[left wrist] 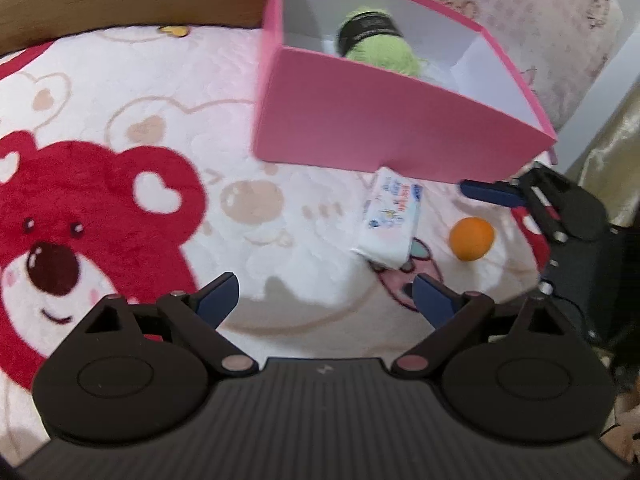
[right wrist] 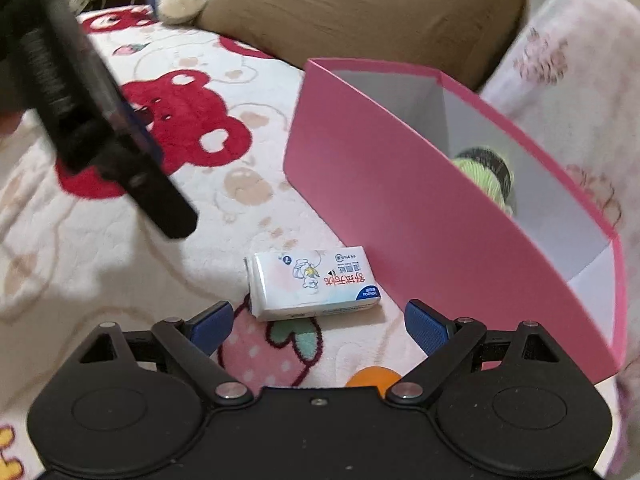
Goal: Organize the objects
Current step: 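Lower the left gripper and close it on the white box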
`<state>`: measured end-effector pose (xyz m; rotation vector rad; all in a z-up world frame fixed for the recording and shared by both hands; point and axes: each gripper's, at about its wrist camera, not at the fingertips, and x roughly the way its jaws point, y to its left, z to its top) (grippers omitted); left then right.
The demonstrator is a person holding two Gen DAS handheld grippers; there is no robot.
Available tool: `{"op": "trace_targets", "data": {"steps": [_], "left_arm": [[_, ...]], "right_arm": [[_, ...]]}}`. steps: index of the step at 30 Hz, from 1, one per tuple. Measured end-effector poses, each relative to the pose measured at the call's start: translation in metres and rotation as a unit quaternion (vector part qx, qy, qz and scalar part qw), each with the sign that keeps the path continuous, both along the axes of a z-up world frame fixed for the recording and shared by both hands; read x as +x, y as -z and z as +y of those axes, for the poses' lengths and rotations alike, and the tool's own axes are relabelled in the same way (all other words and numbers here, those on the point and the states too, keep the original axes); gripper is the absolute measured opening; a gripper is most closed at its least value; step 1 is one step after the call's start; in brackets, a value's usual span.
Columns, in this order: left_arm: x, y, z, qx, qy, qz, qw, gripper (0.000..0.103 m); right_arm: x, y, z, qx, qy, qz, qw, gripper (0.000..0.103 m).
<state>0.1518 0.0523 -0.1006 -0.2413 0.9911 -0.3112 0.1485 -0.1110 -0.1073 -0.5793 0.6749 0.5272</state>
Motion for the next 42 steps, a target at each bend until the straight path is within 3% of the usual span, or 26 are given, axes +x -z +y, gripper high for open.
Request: {"op": "trace_targets", "data": {"steps": [4, 8, 11, 13, 16, 21, 29, 35, 42], "left_arm": [[-0.002, -0.002, -0.013, 0.003, 0.006, -0.03, 0.9995, 0.092], [0.005, 0.003, -0.022, -0.017, 0.008, -0.019, 0.9996, 0.089], [0.012, 0.011, -0.028, -0.024, 0.009, -0.013, 0.9996, 0.08], [0.019, 0.019, -0.03, -0.032, 0.005, -0.003, 0.9995, 0.067], [0.028, 0.033, -0.03, -0.062, -0.004, 0.02, 0.9979, 0.058], [0.036, 0.044, -0.026, -0.096, -0.005, 0.03, 0.9949, 0.05], [0.042, 0.05, -0.027, -0.113, -0.032, 0.039, 0.9923, 0.047], [0.038, 0.051, -0.032, -0.125, -0.04, 0.036, 0.9907, 0.047], [0.032, 0.051, -0.031, -0.14, -0.052, 0.048, 0.9876, 0.047]], "right_arm": [[0.004, 0.0, -0.006, 0.029, 0.004, 0.007, 1.0, 0.094], [0.009, 0.004, -0.009, 0.038, -0.003, 0.017, 0.999, 0.094], [0.017, 0.009, -0.009, 0.036, -0.008, 0.029, 0.999, 0.094], [0.022, 0.012, -0.009, 0.033, -0.016, 0.033, 0.999, 0.094], [0.031, 0.014, -0.014, 0.045, -0.015, 0.042, 0.998, 0.094], [0.035, 0.022, -0.025, 0.071, -0.029, 0.059, 0.995, 0.093], [0.046, 0.029, -0.016, 0.065, -0.038, 0.065, 0.995, 0.093], [0.043, 0.026, -0.017, 0.078, -0.039, 0.068, 0.994, 0.086], [0.026, 0.021, -0.016, 0.079, -0.033, 0.079, 0.993, 0.086]]}}
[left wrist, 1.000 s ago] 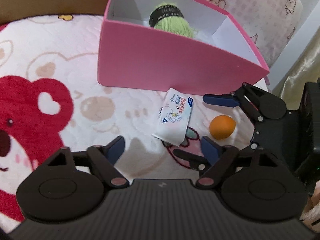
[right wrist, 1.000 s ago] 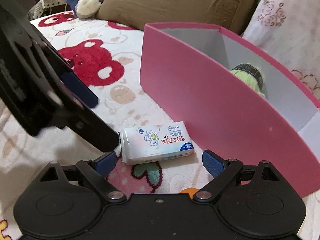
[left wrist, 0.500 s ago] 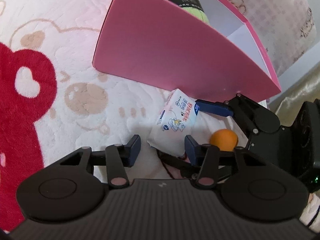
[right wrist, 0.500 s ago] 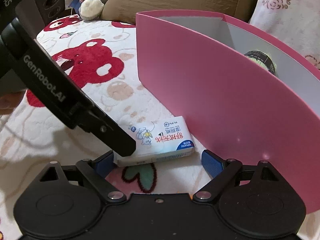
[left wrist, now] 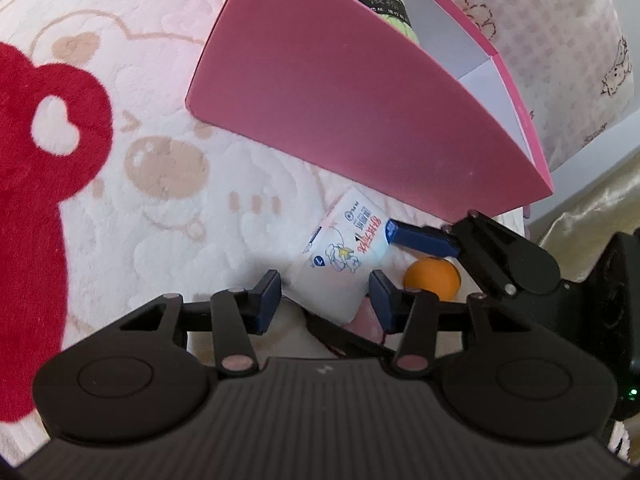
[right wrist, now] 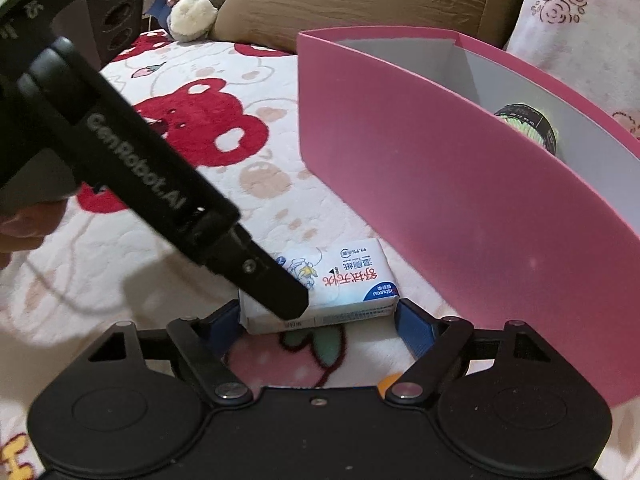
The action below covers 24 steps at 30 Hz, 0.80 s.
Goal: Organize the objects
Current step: 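Lower the left gripper and close it on the white box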
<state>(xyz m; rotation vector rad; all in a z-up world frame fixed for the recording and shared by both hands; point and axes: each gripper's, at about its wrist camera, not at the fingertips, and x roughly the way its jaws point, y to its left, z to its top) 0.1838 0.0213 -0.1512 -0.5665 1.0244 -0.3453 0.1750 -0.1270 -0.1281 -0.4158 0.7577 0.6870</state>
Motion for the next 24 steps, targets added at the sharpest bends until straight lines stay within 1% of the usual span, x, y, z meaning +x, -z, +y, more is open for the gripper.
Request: {"op": "trace_targets", "data": {"steps": [4, 7, 8, 10, 12, 14, 17, 19, 22, 24], "left_arm": [[-0.005, -0.004, 0.004, -0.002, -0.001, 0.004, 1.0, 0.046], [-0.008, -0.007, 0.011, 0.007, -0.008, 0.008, 0.9999, 0.046], [-0.009, -0.007, 0.014, 0.009, -0.01, 0.01, 0.9999, 0.046], [-0.011, -0.007, 0.017, 0.011, -0.009, 0.015, 0.9998, 0.046], [-0.013, -0.003, 0.017, 0.02, -0.007, 0.028, 0.9994, 0.046], [-0.015, -0.002, 0.015, 0.028, -0.009, 0.023, 0.9993, 0.045], [-0.017, -0.003, 0.013, 0.03, -0.004, 0.01, 0.9995, 0.039], [-0.02, -0.002, 0.014, 0.035, -0.006, 0.009, 0.9993, 0.035], [-0.022, -0.002, 0.014, 0.038, -0.011, 0.012, 0.9991, 0.034], [-0.021, -0.001, 0.012, 0.04, -0.016, 0.025, 0.9988, 0.034]], "right_arm": [[-0.015, -0.006, -0.004, 0.022, 0.014, 0.025, 0.999, 0.086], [-0.025, -0.01, 0.0, 0.036, 0.017, 0.055, 0.998, 0.087], [-0.028, -0.012, 0.003, 0.033, 0.012, 0.056, 0.998, 0.086], [-0.033, -0.013, 0.009, 0.019, 0.01, 0.041, 0.999, 0.086], [-0.035, -0.013, 0.011, 0.02, 0.016, 0.032, 0.999, 0.086], [-0.036, -0.009, 0.011, 0.022, 0.024, 0.039, 0.999, 0.086], [-0.034, 0.0, 0.012, 0.018, 0.037, 0.053, 0.998, 0.086], [-0.031, 0.004, 0.011, 0.023, 0.043, 0.055, 0.997, 0.086], [-0.025, 0.008, 0.015, 0.036, 0.054, 0.052, 0.997, 0.085], [-0.024, 0.01, 0.014, 0.037, 0.062, 0.052, 0.996, 0.084]]}}
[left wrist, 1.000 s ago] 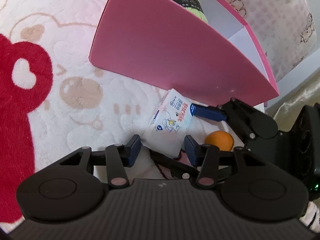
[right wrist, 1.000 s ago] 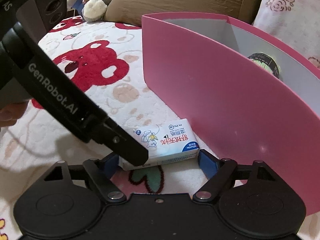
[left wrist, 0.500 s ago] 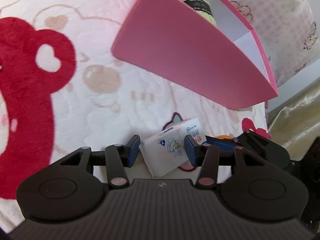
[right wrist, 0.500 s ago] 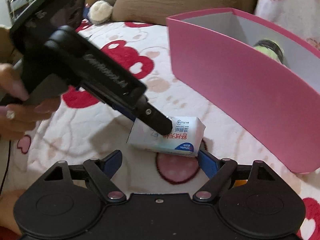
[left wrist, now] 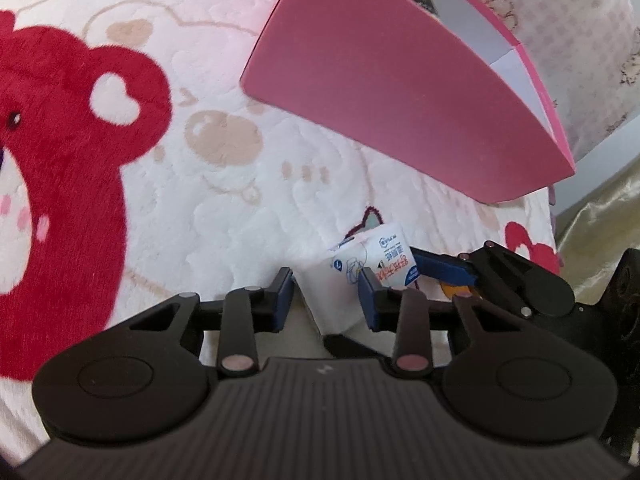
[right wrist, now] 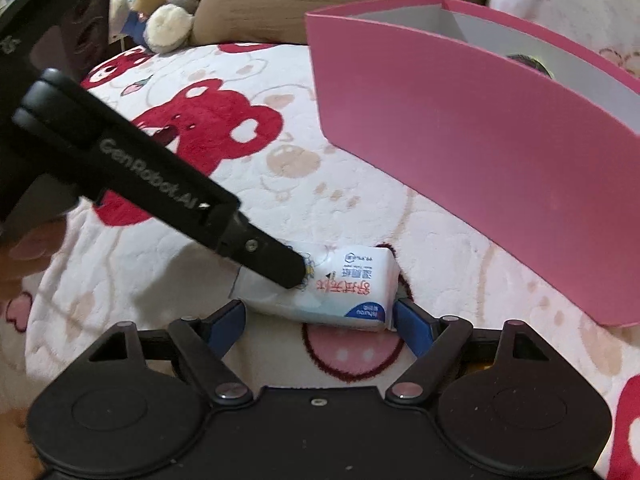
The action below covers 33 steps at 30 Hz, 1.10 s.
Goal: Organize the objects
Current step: 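Lower the left gripper and close it on the white box, then lift the white box with the left gripper and carry it over the pink box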
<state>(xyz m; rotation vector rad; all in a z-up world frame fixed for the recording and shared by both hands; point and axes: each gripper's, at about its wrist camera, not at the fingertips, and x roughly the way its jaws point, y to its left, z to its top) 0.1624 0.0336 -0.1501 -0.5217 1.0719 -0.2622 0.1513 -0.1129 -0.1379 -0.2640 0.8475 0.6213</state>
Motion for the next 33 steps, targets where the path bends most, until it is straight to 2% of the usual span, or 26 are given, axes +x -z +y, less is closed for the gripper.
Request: {"op": "trace_targets", "data": {"steps": [2, 6, 11, 14, 20, 24, 31, 33], "left_arm": [[-0.001, -0.001, 0.002, -0.003, -0.007, 0.009, 0.9999, 0.034], [-0.006, 0.0, 0.002, -0.01, -0.005, -0.005, 0.9999, 0.032], [-0.011, -0.005, 0.006, -0.019, -0.002, -0.015, 0.9997, 0.032], [-0.012, -0.01, 0.005, -0.022, 0.006, -0.019, 0.9996, 0.032], [-0.024, -0.024, 0.003, -0.005, 0.028, -0.033, 0.9991, 0.034], [-0.034, -0.033, 0.001, -0.003, 0.044, -0.036, 0.9984, 0.034], [-0.051, -0.052, -0.004, 0.0, 0.082, -0.018, 0.9965, 0.034], [-0.055, -0.058, -0.005, -0.004, 0.076, -0.007, 0.9971, 0.034]], "right_arm": [[-0.004, -0.003, 0.008, -0.023, 0.004, -0.004, 1.0, 0.08], [-0.009, -0.004, 0.022, -0.056, 0.019, -0.012, 0.998, 0.077], [-0.016, -0.012, 0.018, -0.052, 0.038, -0.013, 0.998, 0.071], [-0.02, -0.017, 0.017, -0.044, 0.047, -0.012, 0.998, 0.071], [-0.035, -0.029, 0.013, -0.022, 0.058, -0.014, 0.998, 0.072], [-0.045, -0.036, 0.018, -0.028, 0.067, -0.016, 0.997, 0.072], [-0.07, -0.056, 0.026, -0.045, 0.096, 0.002, 0.994, 0.071], [-0.073, -0.062, 0.031, -0.059, 0.106, 0.015, 0.993, 0.071]]}}
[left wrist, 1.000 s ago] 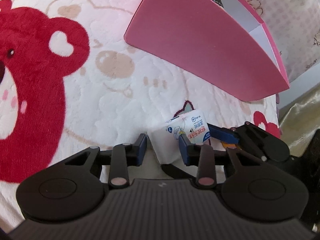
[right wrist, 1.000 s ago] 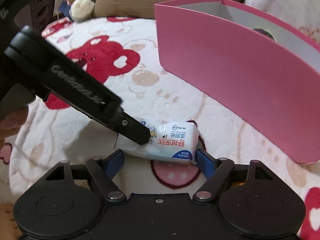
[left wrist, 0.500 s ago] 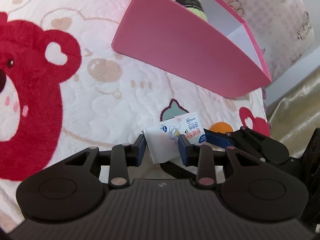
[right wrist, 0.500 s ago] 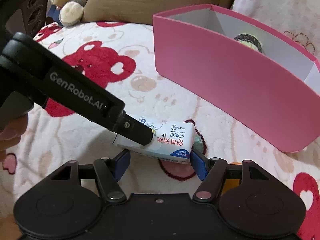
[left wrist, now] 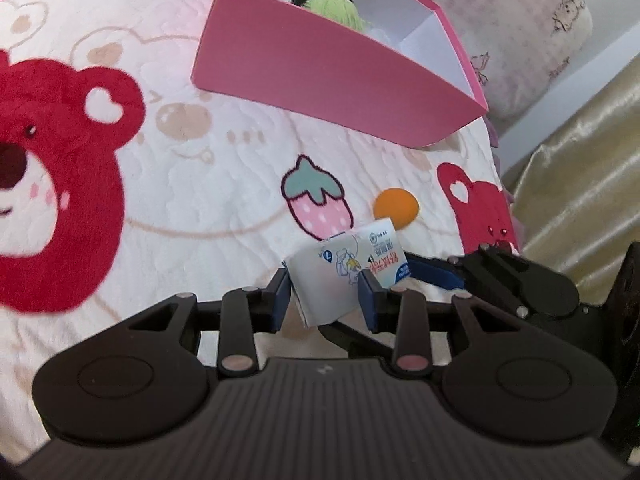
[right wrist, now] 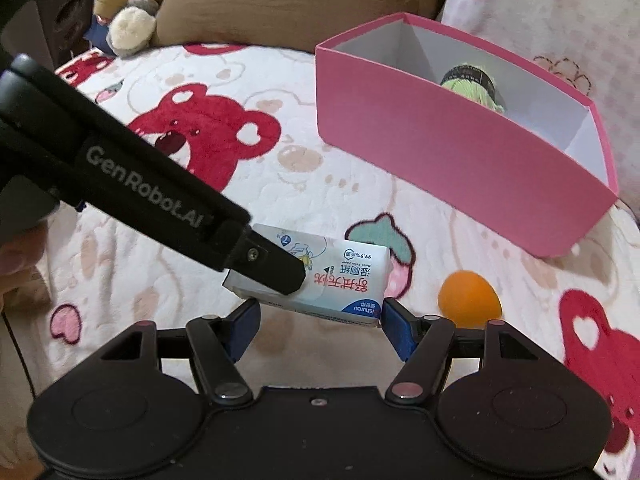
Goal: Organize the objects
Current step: 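Lift the white box with the left gripper and carry it over the pink box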
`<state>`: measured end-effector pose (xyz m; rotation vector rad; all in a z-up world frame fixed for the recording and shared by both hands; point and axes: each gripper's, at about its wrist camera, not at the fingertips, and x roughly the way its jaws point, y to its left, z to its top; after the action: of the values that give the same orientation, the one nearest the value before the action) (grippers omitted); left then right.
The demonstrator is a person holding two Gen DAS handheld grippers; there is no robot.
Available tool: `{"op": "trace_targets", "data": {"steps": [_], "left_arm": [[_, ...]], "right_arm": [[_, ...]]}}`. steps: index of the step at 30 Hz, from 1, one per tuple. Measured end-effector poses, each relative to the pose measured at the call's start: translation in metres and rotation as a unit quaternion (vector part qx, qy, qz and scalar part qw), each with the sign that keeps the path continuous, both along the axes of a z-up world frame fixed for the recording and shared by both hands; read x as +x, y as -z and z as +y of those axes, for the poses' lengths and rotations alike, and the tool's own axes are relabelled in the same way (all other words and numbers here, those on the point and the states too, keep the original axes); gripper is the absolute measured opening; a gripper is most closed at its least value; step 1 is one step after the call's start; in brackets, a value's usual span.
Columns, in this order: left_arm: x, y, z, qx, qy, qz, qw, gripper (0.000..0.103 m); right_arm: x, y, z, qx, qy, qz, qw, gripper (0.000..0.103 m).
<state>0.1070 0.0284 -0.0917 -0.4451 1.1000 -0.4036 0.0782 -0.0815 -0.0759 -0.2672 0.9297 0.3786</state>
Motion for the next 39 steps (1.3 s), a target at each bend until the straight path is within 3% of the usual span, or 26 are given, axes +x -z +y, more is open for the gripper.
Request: {"op": "trace_targets", "data": {"steps": [3, 6, 14, 25, 39], "left_arm": [[-0.007, -0.018, -0.009, 0.034, 0.023, -0.009, 0.9991, 0.037], [-0.011, -0.036, -0.01, 0.04, 0.034, -0.013, 0.9985, 0.037], [-0.018, -0.075, -0.01, 0.026, 0.06, -0.034, 0.9973, 0.037], [0.0, -0.112, -0.006, -0.011, 0.049, -0.053, 0.9974, 0.037], [0.045, -0.153, -0.032, 0.003, 0.051, -0.12, 0.9915, 0.037]], "right_arm": [[-0.006, -0.014, 0.01, -0.025, 0.006, 0.009, 1.0, 0.071], [-0.01, -0.027, 0.009, -0.019, 0.016, 0.011, 1.0, 0.071], [-0.023, -0.065, -0.013, 0.035, 0.039, 0.0, 0.999, 0.071], [-0.023, -0.109, -0.023, 0.035, 0.056, -0.057, 0.996, 0.065], [0.013, -0.142, -0.053, 0.037, 0.093, -0.107, 0.989, 0.056]]}}
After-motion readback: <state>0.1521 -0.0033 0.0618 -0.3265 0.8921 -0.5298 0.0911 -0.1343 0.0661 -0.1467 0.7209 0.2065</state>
